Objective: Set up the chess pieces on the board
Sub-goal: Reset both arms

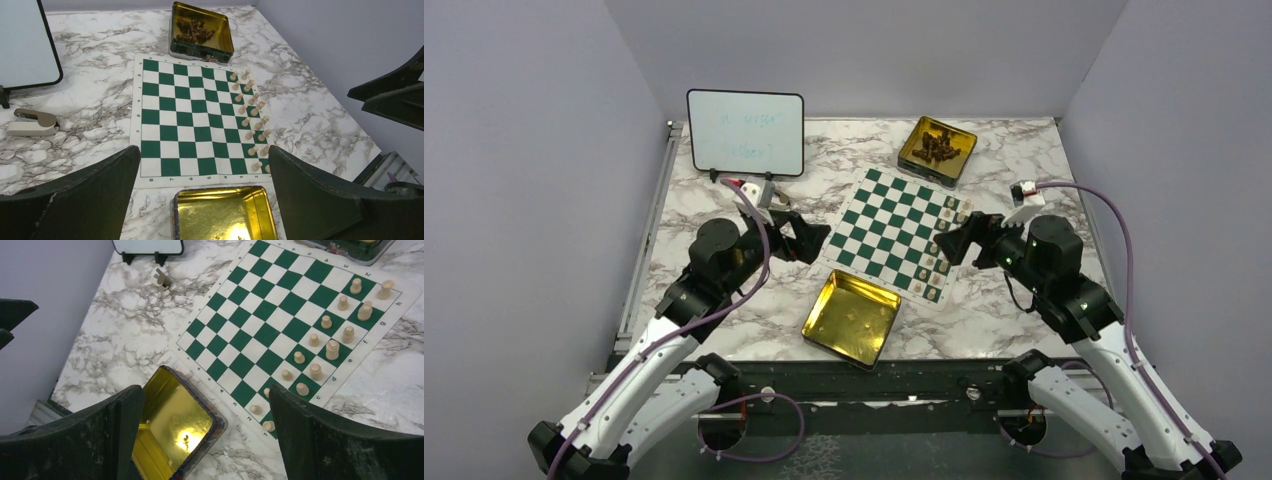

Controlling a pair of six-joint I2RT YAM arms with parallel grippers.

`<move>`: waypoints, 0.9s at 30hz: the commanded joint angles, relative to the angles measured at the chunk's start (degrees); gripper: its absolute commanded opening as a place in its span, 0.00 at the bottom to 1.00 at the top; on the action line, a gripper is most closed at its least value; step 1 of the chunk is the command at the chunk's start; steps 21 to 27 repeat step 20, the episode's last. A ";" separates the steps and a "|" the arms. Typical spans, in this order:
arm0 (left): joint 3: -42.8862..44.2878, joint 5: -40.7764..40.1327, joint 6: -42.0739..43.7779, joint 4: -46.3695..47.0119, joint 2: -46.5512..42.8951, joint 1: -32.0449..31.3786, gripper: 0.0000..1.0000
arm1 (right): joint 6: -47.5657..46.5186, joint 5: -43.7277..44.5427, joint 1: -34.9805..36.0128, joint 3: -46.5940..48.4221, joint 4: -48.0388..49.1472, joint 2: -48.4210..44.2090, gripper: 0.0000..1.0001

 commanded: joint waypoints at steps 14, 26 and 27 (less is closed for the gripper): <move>-5.39 -0.17 -1.36 2.08 -6.89 -0.19 0.99 | 2.67 -1.50 -0.29 -0.33 -0.94 -3.51 1.00; -4.95 -0.20 -0.52 2.10 -6.54 -0.17 0.99 | 2.61 -1.66 -0.31 -0.79 0.06 -3.52 1.00; -4.95 -0.20 -0.52 2.10 -6.54 -0.17 0.99 | 2.61 -1.66 -0.31 -0.79 0.06 -3.52 1.00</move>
